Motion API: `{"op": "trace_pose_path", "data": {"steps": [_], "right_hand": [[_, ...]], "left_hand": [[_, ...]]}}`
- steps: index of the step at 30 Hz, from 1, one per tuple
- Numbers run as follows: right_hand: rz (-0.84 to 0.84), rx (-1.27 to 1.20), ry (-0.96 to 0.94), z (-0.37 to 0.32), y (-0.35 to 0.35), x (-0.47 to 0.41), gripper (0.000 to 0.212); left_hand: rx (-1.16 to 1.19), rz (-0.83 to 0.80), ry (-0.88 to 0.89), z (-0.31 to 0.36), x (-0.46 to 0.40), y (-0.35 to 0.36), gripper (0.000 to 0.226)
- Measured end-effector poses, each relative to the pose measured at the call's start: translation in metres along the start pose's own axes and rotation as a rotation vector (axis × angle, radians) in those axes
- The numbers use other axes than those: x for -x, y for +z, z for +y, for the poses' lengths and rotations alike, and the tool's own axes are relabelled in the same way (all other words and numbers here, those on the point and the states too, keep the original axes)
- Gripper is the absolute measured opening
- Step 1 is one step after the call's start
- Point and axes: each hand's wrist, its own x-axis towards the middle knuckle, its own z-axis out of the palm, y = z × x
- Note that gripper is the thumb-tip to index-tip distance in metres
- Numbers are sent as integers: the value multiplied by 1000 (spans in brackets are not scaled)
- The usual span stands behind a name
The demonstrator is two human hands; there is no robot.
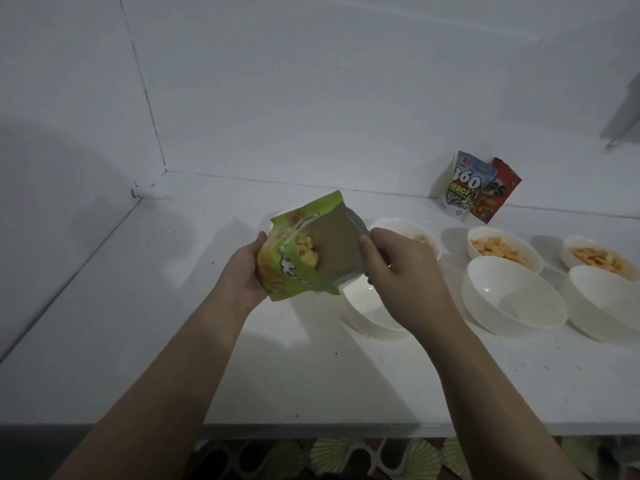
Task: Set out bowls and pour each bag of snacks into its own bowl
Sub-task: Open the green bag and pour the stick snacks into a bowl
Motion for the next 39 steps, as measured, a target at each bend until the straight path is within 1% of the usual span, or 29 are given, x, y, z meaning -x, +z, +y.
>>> {"op": "trace_pose_path", "data": {"steps": [4,6,10,15,20,21,24,26,28,30,34,36,39], "right_hand": [[-20,82,65,9,-6,-6,41],[-14,97,99,14,-9,-7,34],[-55,-36,213,27,-18,-12,17],[59,-301,304,32,-20,-19,27],[155,-400,291,42,-20,-19,30],[175,-391,295,45,-20,-19,31],[218,-247,300,60,-17,-17,17],[238,-181,304,69,-15,-15,14],[222,-81,316,76,-18,-14,14],[169,-9,345,81,-21,-13,13],[142,-67,419,84,-24,-10,13],[103,-52,433,86,-24,-7,11],[113,-11,429,86,-25,-4,10]], "left_hand": [[-68,49,120,4,-8,12,41],[-96,67,188,6,-11,19,37],[-191,144,390,13,-18,31,30],[-297,186,590,16,-22,47,33],[-404,213,764,11,-22,58,31],[-421,217,786,10,-21,59,31],[-483,218,857,3,-16,62,34],[-514,202,896,0,-14,64,38],[-551,180,929,-2,-12,65,41],[-597,166,960,-4,-10,66,41],[-669,146,1007,-6,-4,71,40],[-731,155,1045,-6,0,73,39],[-777,148,1075,-6,4,76,37]]}}
